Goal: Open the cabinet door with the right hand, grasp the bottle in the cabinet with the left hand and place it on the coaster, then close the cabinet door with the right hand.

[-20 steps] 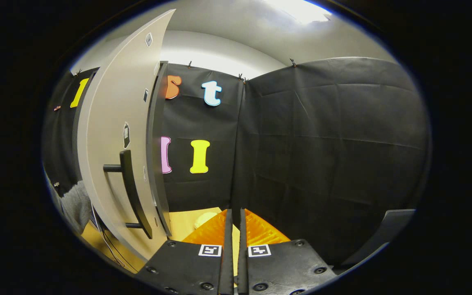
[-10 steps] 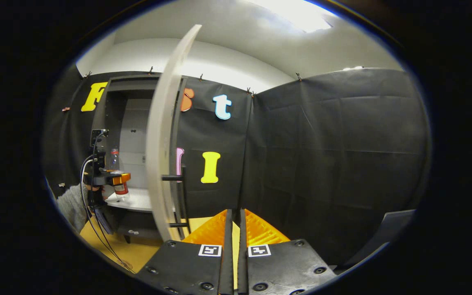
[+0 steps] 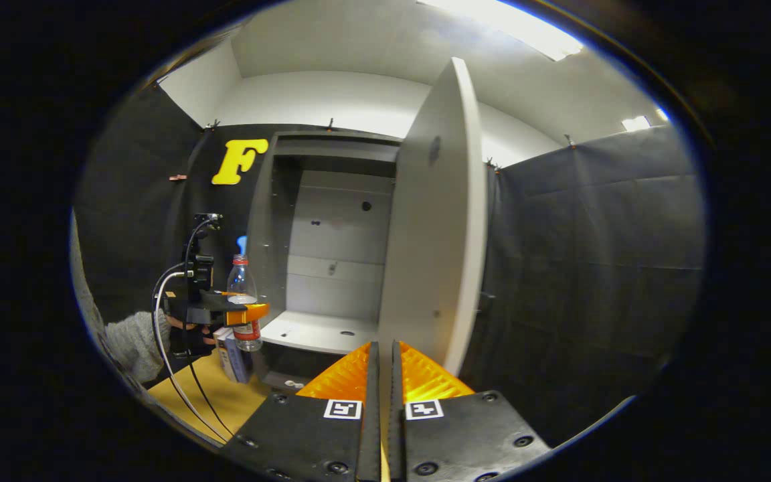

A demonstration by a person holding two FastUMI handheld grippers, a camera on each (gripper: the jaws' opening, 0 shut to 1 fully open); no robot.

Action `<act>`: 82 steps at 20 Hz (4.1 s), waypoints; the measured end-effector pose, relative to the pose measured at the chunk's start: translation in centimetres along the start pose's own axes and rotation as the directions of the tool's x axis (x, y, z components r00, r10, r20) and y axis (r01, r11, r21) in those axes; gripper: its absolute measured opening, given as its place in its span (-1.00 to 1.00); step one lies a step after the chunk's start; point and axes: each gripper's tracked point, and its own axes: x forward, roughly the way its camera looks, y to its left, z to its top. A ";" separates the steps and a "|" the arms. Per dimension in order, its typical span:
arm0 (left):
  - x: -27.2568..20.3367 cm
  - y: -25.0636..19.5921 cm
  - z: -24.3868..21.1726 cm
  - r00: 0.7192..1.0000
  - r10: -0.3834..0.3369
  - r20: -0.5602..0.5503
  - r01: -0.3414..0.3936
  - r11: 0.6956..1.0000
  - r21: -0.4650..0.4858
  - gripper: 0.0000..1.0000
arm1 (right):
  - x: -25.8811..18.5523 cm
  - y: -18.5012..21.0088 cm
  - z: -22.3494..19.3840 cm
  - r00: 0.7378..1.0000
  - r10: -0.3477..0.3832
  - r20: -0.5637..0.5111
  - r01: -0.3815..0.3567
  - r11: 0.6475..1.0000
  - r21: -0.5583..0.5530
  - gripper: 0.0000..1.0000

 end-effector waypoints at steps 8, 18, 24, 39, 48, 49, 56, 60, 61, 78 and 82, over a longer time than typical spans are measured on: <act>-6.6 2.9 -3.2 0.996 0.086 0.012 -0.086 0.996 0.027 0.53 | 8.7 8.0 -1.9 0.994 0.096 0.048 -0.098 0.995 0.029 0.04; -9.4 0.9 -16.9 0.988 0.152 -0.027 -0.153 0.988 -0.025 0.54 | 15.7 9.3 -8.0 0.997 0.022 0.070 -0.030 0.993 0.114 0.94; -10.4 -1.5 -28.2 0.979 0.170 -0.111 -0.185 0.972 -0.143 0.55 | 16.7 8.8 -12.1 0.998 -0.030 0.052 0.024 0.993 0.113 0.95; -11.3 -3.6 -37.9 0.974 0.193 -0.116 -0.199 0.979 -0.040 0.57 | 16.2 12.5 -17.7 0.993 0.074 -0.091 -0.070 0.997 0.043 0.95; -11.6 -3.5 -35.9 0.976 0.193 -0.098 -0.196 0.980 -0.016 0.87 | 16.1 12.6 -17.4 0.991 0.076 -0.106 -0.073 0.997 0.033 0.95; -11.6 -3.4 -35.3 0.977 0.194 -0.092 -0.196 0.980 -0.017 0.87 | 15.9 12.4 -17.0 0.992 0.072 -0.102 -0.070 0.997 0.028 0.95; -12.0 -2.5 -28.2 0.983 0.164 -0.083 -0.170 0.983 -0.065 0.87 | 13.5 10.3 -13.5 0.995 0.026 -0.092 -0.031 0.998 -0.055 0.95; -11.6 -2.5 -20.7 0.994 0.107 -0.026 -0.109 0.992 -0.068 0.87 | 10.7 7.9 -11.4 0.994 -0.062 -0.093 0.050 0.991 -0.128 0.95; -11.3 -2.7 -18.6 0.997 0.080 -0.012 -0.081 0.994 -0.080 0.87 | 9.6 7.6 -10.7 0.994 -0.063 -0.088 0.052 0.991 -0.122 0.95; -4.5 -10.5 -2.6 0.954 -0.298 0.022 0.299 0.947 -0.115 0.90 | -5.9 -6.4 -4.9 0.955 -0.264 -0.136 0.265 0.964 -0.007 1.00; -3.2 -11.9 -1.5 0.960 -0.276 0.044 0.279 0.956 -0.094 0.84 | -5.1 -12.2 -4.1 0.947 -0.304 -0.102 0.312 0.948 0.066 0.95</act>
